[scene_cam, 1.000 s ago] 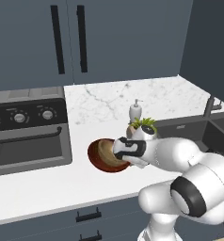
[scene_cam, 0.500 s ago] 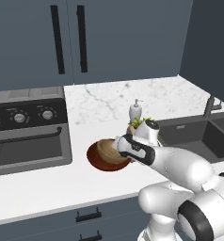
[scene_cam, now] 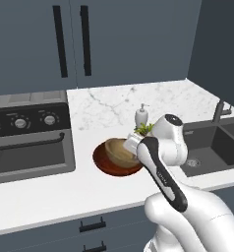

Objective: Pick up the bowls on the counter and stack them on top of one another in the open cabinet. Place the smaller bowl on top of the larger bowl.

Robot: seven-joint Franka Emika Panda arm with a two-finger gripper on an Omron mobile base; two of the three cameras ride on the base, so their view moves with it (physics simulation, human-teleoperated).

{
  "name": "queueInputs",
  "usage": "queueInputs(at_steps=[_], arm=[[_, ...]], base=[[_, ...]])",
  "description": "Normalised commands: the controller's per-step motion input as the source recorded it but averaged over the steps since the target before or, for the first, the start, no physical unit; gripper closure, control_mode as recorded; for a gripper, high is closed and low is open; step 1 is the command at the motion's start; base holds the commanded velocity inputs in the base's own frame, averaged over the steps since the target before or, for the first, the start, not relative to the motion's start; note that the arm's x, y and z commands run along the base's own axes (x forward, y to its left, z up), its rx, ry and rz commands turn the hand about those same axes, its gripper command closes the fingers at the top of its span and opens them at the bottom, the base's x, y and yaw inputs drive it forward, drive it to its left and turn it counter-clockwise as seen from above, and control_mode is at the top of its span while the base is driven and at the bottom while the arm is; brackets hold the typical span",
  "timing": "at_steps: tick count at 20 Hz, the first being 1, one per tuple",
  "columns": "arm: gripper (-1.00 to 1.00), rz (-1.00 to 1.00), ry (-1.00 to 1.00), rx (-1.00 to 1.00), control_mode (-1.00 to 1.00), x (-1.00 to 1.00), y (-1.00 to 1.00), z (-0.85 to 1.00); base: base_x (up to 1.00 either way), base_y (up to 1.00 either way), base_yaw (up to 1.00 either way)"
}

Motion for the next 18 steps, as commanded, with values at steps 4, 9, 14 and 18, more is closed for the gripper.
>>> queueInputs(at_steps=[4,9,14,18], arm=[[1.0,0.0,0.0,0.0,-1.0,-0.61,-0.01,1.0],[1.0,-0.01,0.0,0.0,-1.0,-0.5,-0.03,1.0],[1.0,-0.06,0.0,0.0,-1.0,-0.51,-0.05,1.0],[1.0,-0.09,0.0,0.0,-1.0,-0.51,-0.35,1.0]], base=[[0.0,0.0,0.0],[0.0,0.0,0.0],[0.0,0.0,0.0],[0.0,0.0,0.0]])
